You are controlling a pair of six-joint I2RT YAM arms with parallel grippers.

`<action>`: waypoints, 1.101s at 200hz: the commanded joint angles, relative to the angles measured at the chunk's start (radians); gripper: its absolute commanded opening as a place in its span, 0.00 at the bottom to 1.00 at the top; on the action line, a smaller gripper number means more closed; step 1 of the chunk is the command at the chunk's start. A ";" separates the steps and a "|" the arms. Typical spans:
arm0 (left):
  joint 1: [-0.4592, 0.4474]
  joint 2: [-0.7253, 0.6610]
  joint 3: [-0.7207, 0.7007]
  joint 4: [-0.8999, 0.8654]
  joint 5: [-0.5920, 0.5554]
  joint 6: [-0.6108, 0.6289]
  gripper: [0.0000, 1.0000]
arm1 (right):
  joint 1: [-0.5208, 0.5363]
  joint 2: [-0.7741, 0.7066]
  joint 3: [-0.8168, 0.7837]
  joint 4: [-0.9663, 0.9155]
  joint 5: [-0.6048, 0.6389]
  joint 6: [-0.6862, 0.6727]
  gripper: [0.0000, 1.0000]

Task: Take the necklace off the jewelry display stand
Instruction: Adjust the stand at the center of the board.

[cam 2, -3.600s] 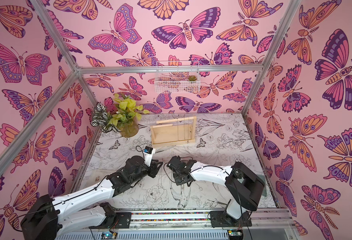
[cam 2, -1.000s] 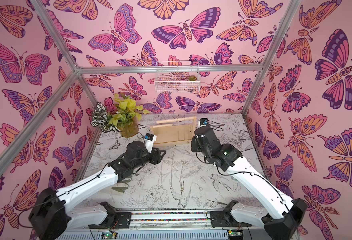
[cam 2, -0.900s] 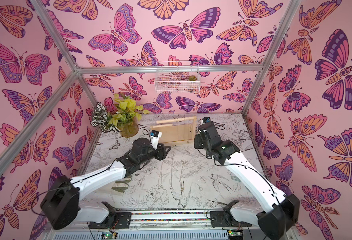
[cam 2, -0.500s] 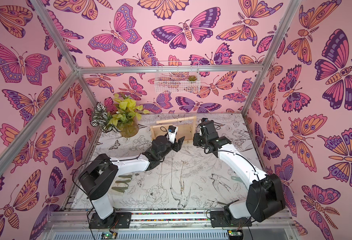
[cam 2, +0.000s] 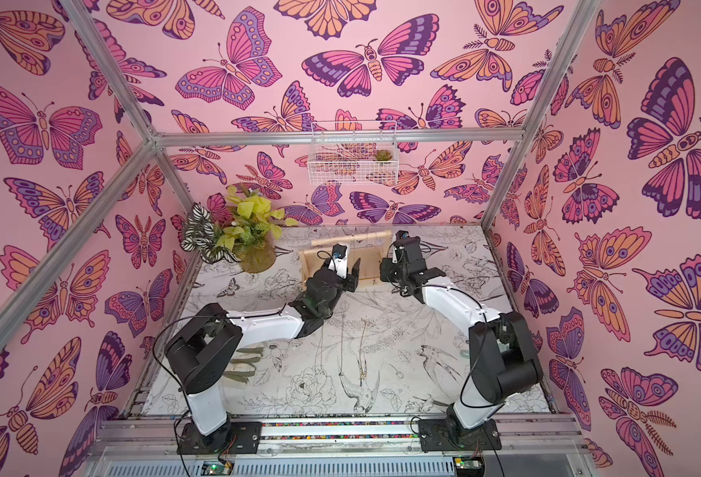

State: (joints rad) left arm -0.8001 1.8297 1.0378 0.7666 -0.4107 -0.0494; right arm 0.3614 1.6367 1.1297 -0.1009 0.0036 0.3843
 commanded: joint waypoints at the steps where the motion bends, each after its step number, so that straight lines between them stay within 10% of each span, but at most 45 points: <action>1: -0.007 -0.074 -0.051 -0.028 -0.016 -0.014 0.60 | -0.006 0.041 0.078 0.032 0.054 -0.032 0.48; 105: -0.021 -0.249 -0.195 -0.136 -0.025 -0.054 0.61 | -0.007 0.108 0.128 0.073 0.087 -0.038 0.11; 220: -0.031 -0.303 -0.230 -0.175 0.003 -0.099 0.62 | 0.114 -0.191 -0.057 -0.059 0.239 0.311 0.12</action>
State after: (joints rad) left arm -0.8215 1.5684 0.8406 0.6041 -0.4156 -0.1276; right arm 0.4141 1.5078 1.0588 -0.1547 0.1741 0.5621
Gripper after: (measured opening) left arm 0.615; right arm 0.228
